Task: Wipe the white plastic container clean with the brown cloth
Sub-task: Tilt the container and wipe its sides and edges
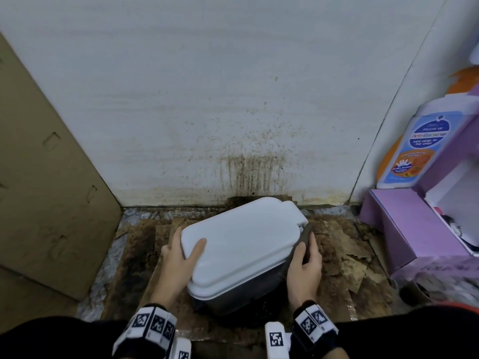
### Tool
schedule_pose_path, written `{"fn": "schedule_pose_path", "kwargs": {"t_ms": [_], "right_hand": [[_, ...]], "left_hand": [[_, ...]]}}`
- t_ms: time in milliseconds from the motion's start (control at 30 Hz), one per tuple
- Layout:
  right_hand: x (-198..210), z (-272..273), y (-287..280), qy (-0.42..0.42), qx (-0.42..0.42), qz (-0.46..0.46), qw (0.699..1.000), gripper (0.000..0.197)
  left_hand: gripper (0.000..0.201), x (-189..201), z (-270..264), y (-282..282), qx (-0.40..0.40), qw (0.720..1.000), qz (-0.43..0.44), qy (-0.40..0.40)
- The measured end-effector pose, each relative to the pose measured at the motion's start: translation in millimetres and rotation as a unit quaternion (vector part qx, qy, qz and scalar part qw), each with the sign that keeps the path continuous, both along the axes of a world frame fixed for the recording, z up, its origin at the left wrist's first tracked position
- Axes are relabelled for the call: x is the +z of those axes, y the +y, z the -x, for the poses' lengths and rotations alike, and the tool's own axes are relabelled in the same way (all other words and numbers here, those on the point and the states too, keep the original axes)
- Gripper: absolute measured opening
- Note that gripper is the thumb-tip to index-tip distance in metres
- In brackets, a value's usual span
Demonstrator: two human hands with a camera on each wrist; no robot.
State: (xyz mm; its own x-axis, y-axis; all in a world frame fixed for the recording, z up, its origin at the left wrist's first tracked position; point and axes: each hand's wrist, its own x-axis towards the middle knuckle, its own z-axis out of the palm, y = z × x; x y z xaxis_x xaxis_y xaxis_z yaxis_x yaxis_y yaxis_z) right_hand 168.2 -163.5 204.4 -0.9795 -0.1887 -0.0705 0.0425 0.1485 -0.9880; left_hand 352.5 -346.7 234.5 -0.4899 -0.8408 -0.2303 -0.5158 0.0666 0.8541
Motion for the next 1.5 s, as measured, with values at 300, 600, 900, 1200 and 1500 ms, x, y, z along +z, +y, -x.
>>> {"fn": "schedule_pose_path", "kwargs": {"t_ms": [300,600,900,1200,1500], "right_hand": [[2.9,31.1,-10.6,-0.057,-0.075,0.074,0.993,0.047],[21.1,95.1,-21.1,-0.181,0.059,0.086,0.978,0.040],[3.8,79.0,-1.1,-0.151,0.020,0.085,0.985,0.041],[4.1,42.5,23.7,-0.116,-0.026,0.114,0.986,0.042],[7.1,40.3,27.0,-0.108,-0.024,0.117,0.987,0.041]], "left_hand": [[0.083,1.1,2.7,37.1,0.079,0.997,-0.012,0.000],[0.085,-10.5,-1.8,44.8,0.100,0.995,0.019,0.021],[0.067,-1.8,0.7,33.9,0.053,0.993,0.044,0.100],[0.043,-2.4,15.1,-9.8,-0.026,0.996,0.030,0.082],[0.089,-13.3,17.5,-12.2,-0.006,0.998,0.018,-0.055]]}}
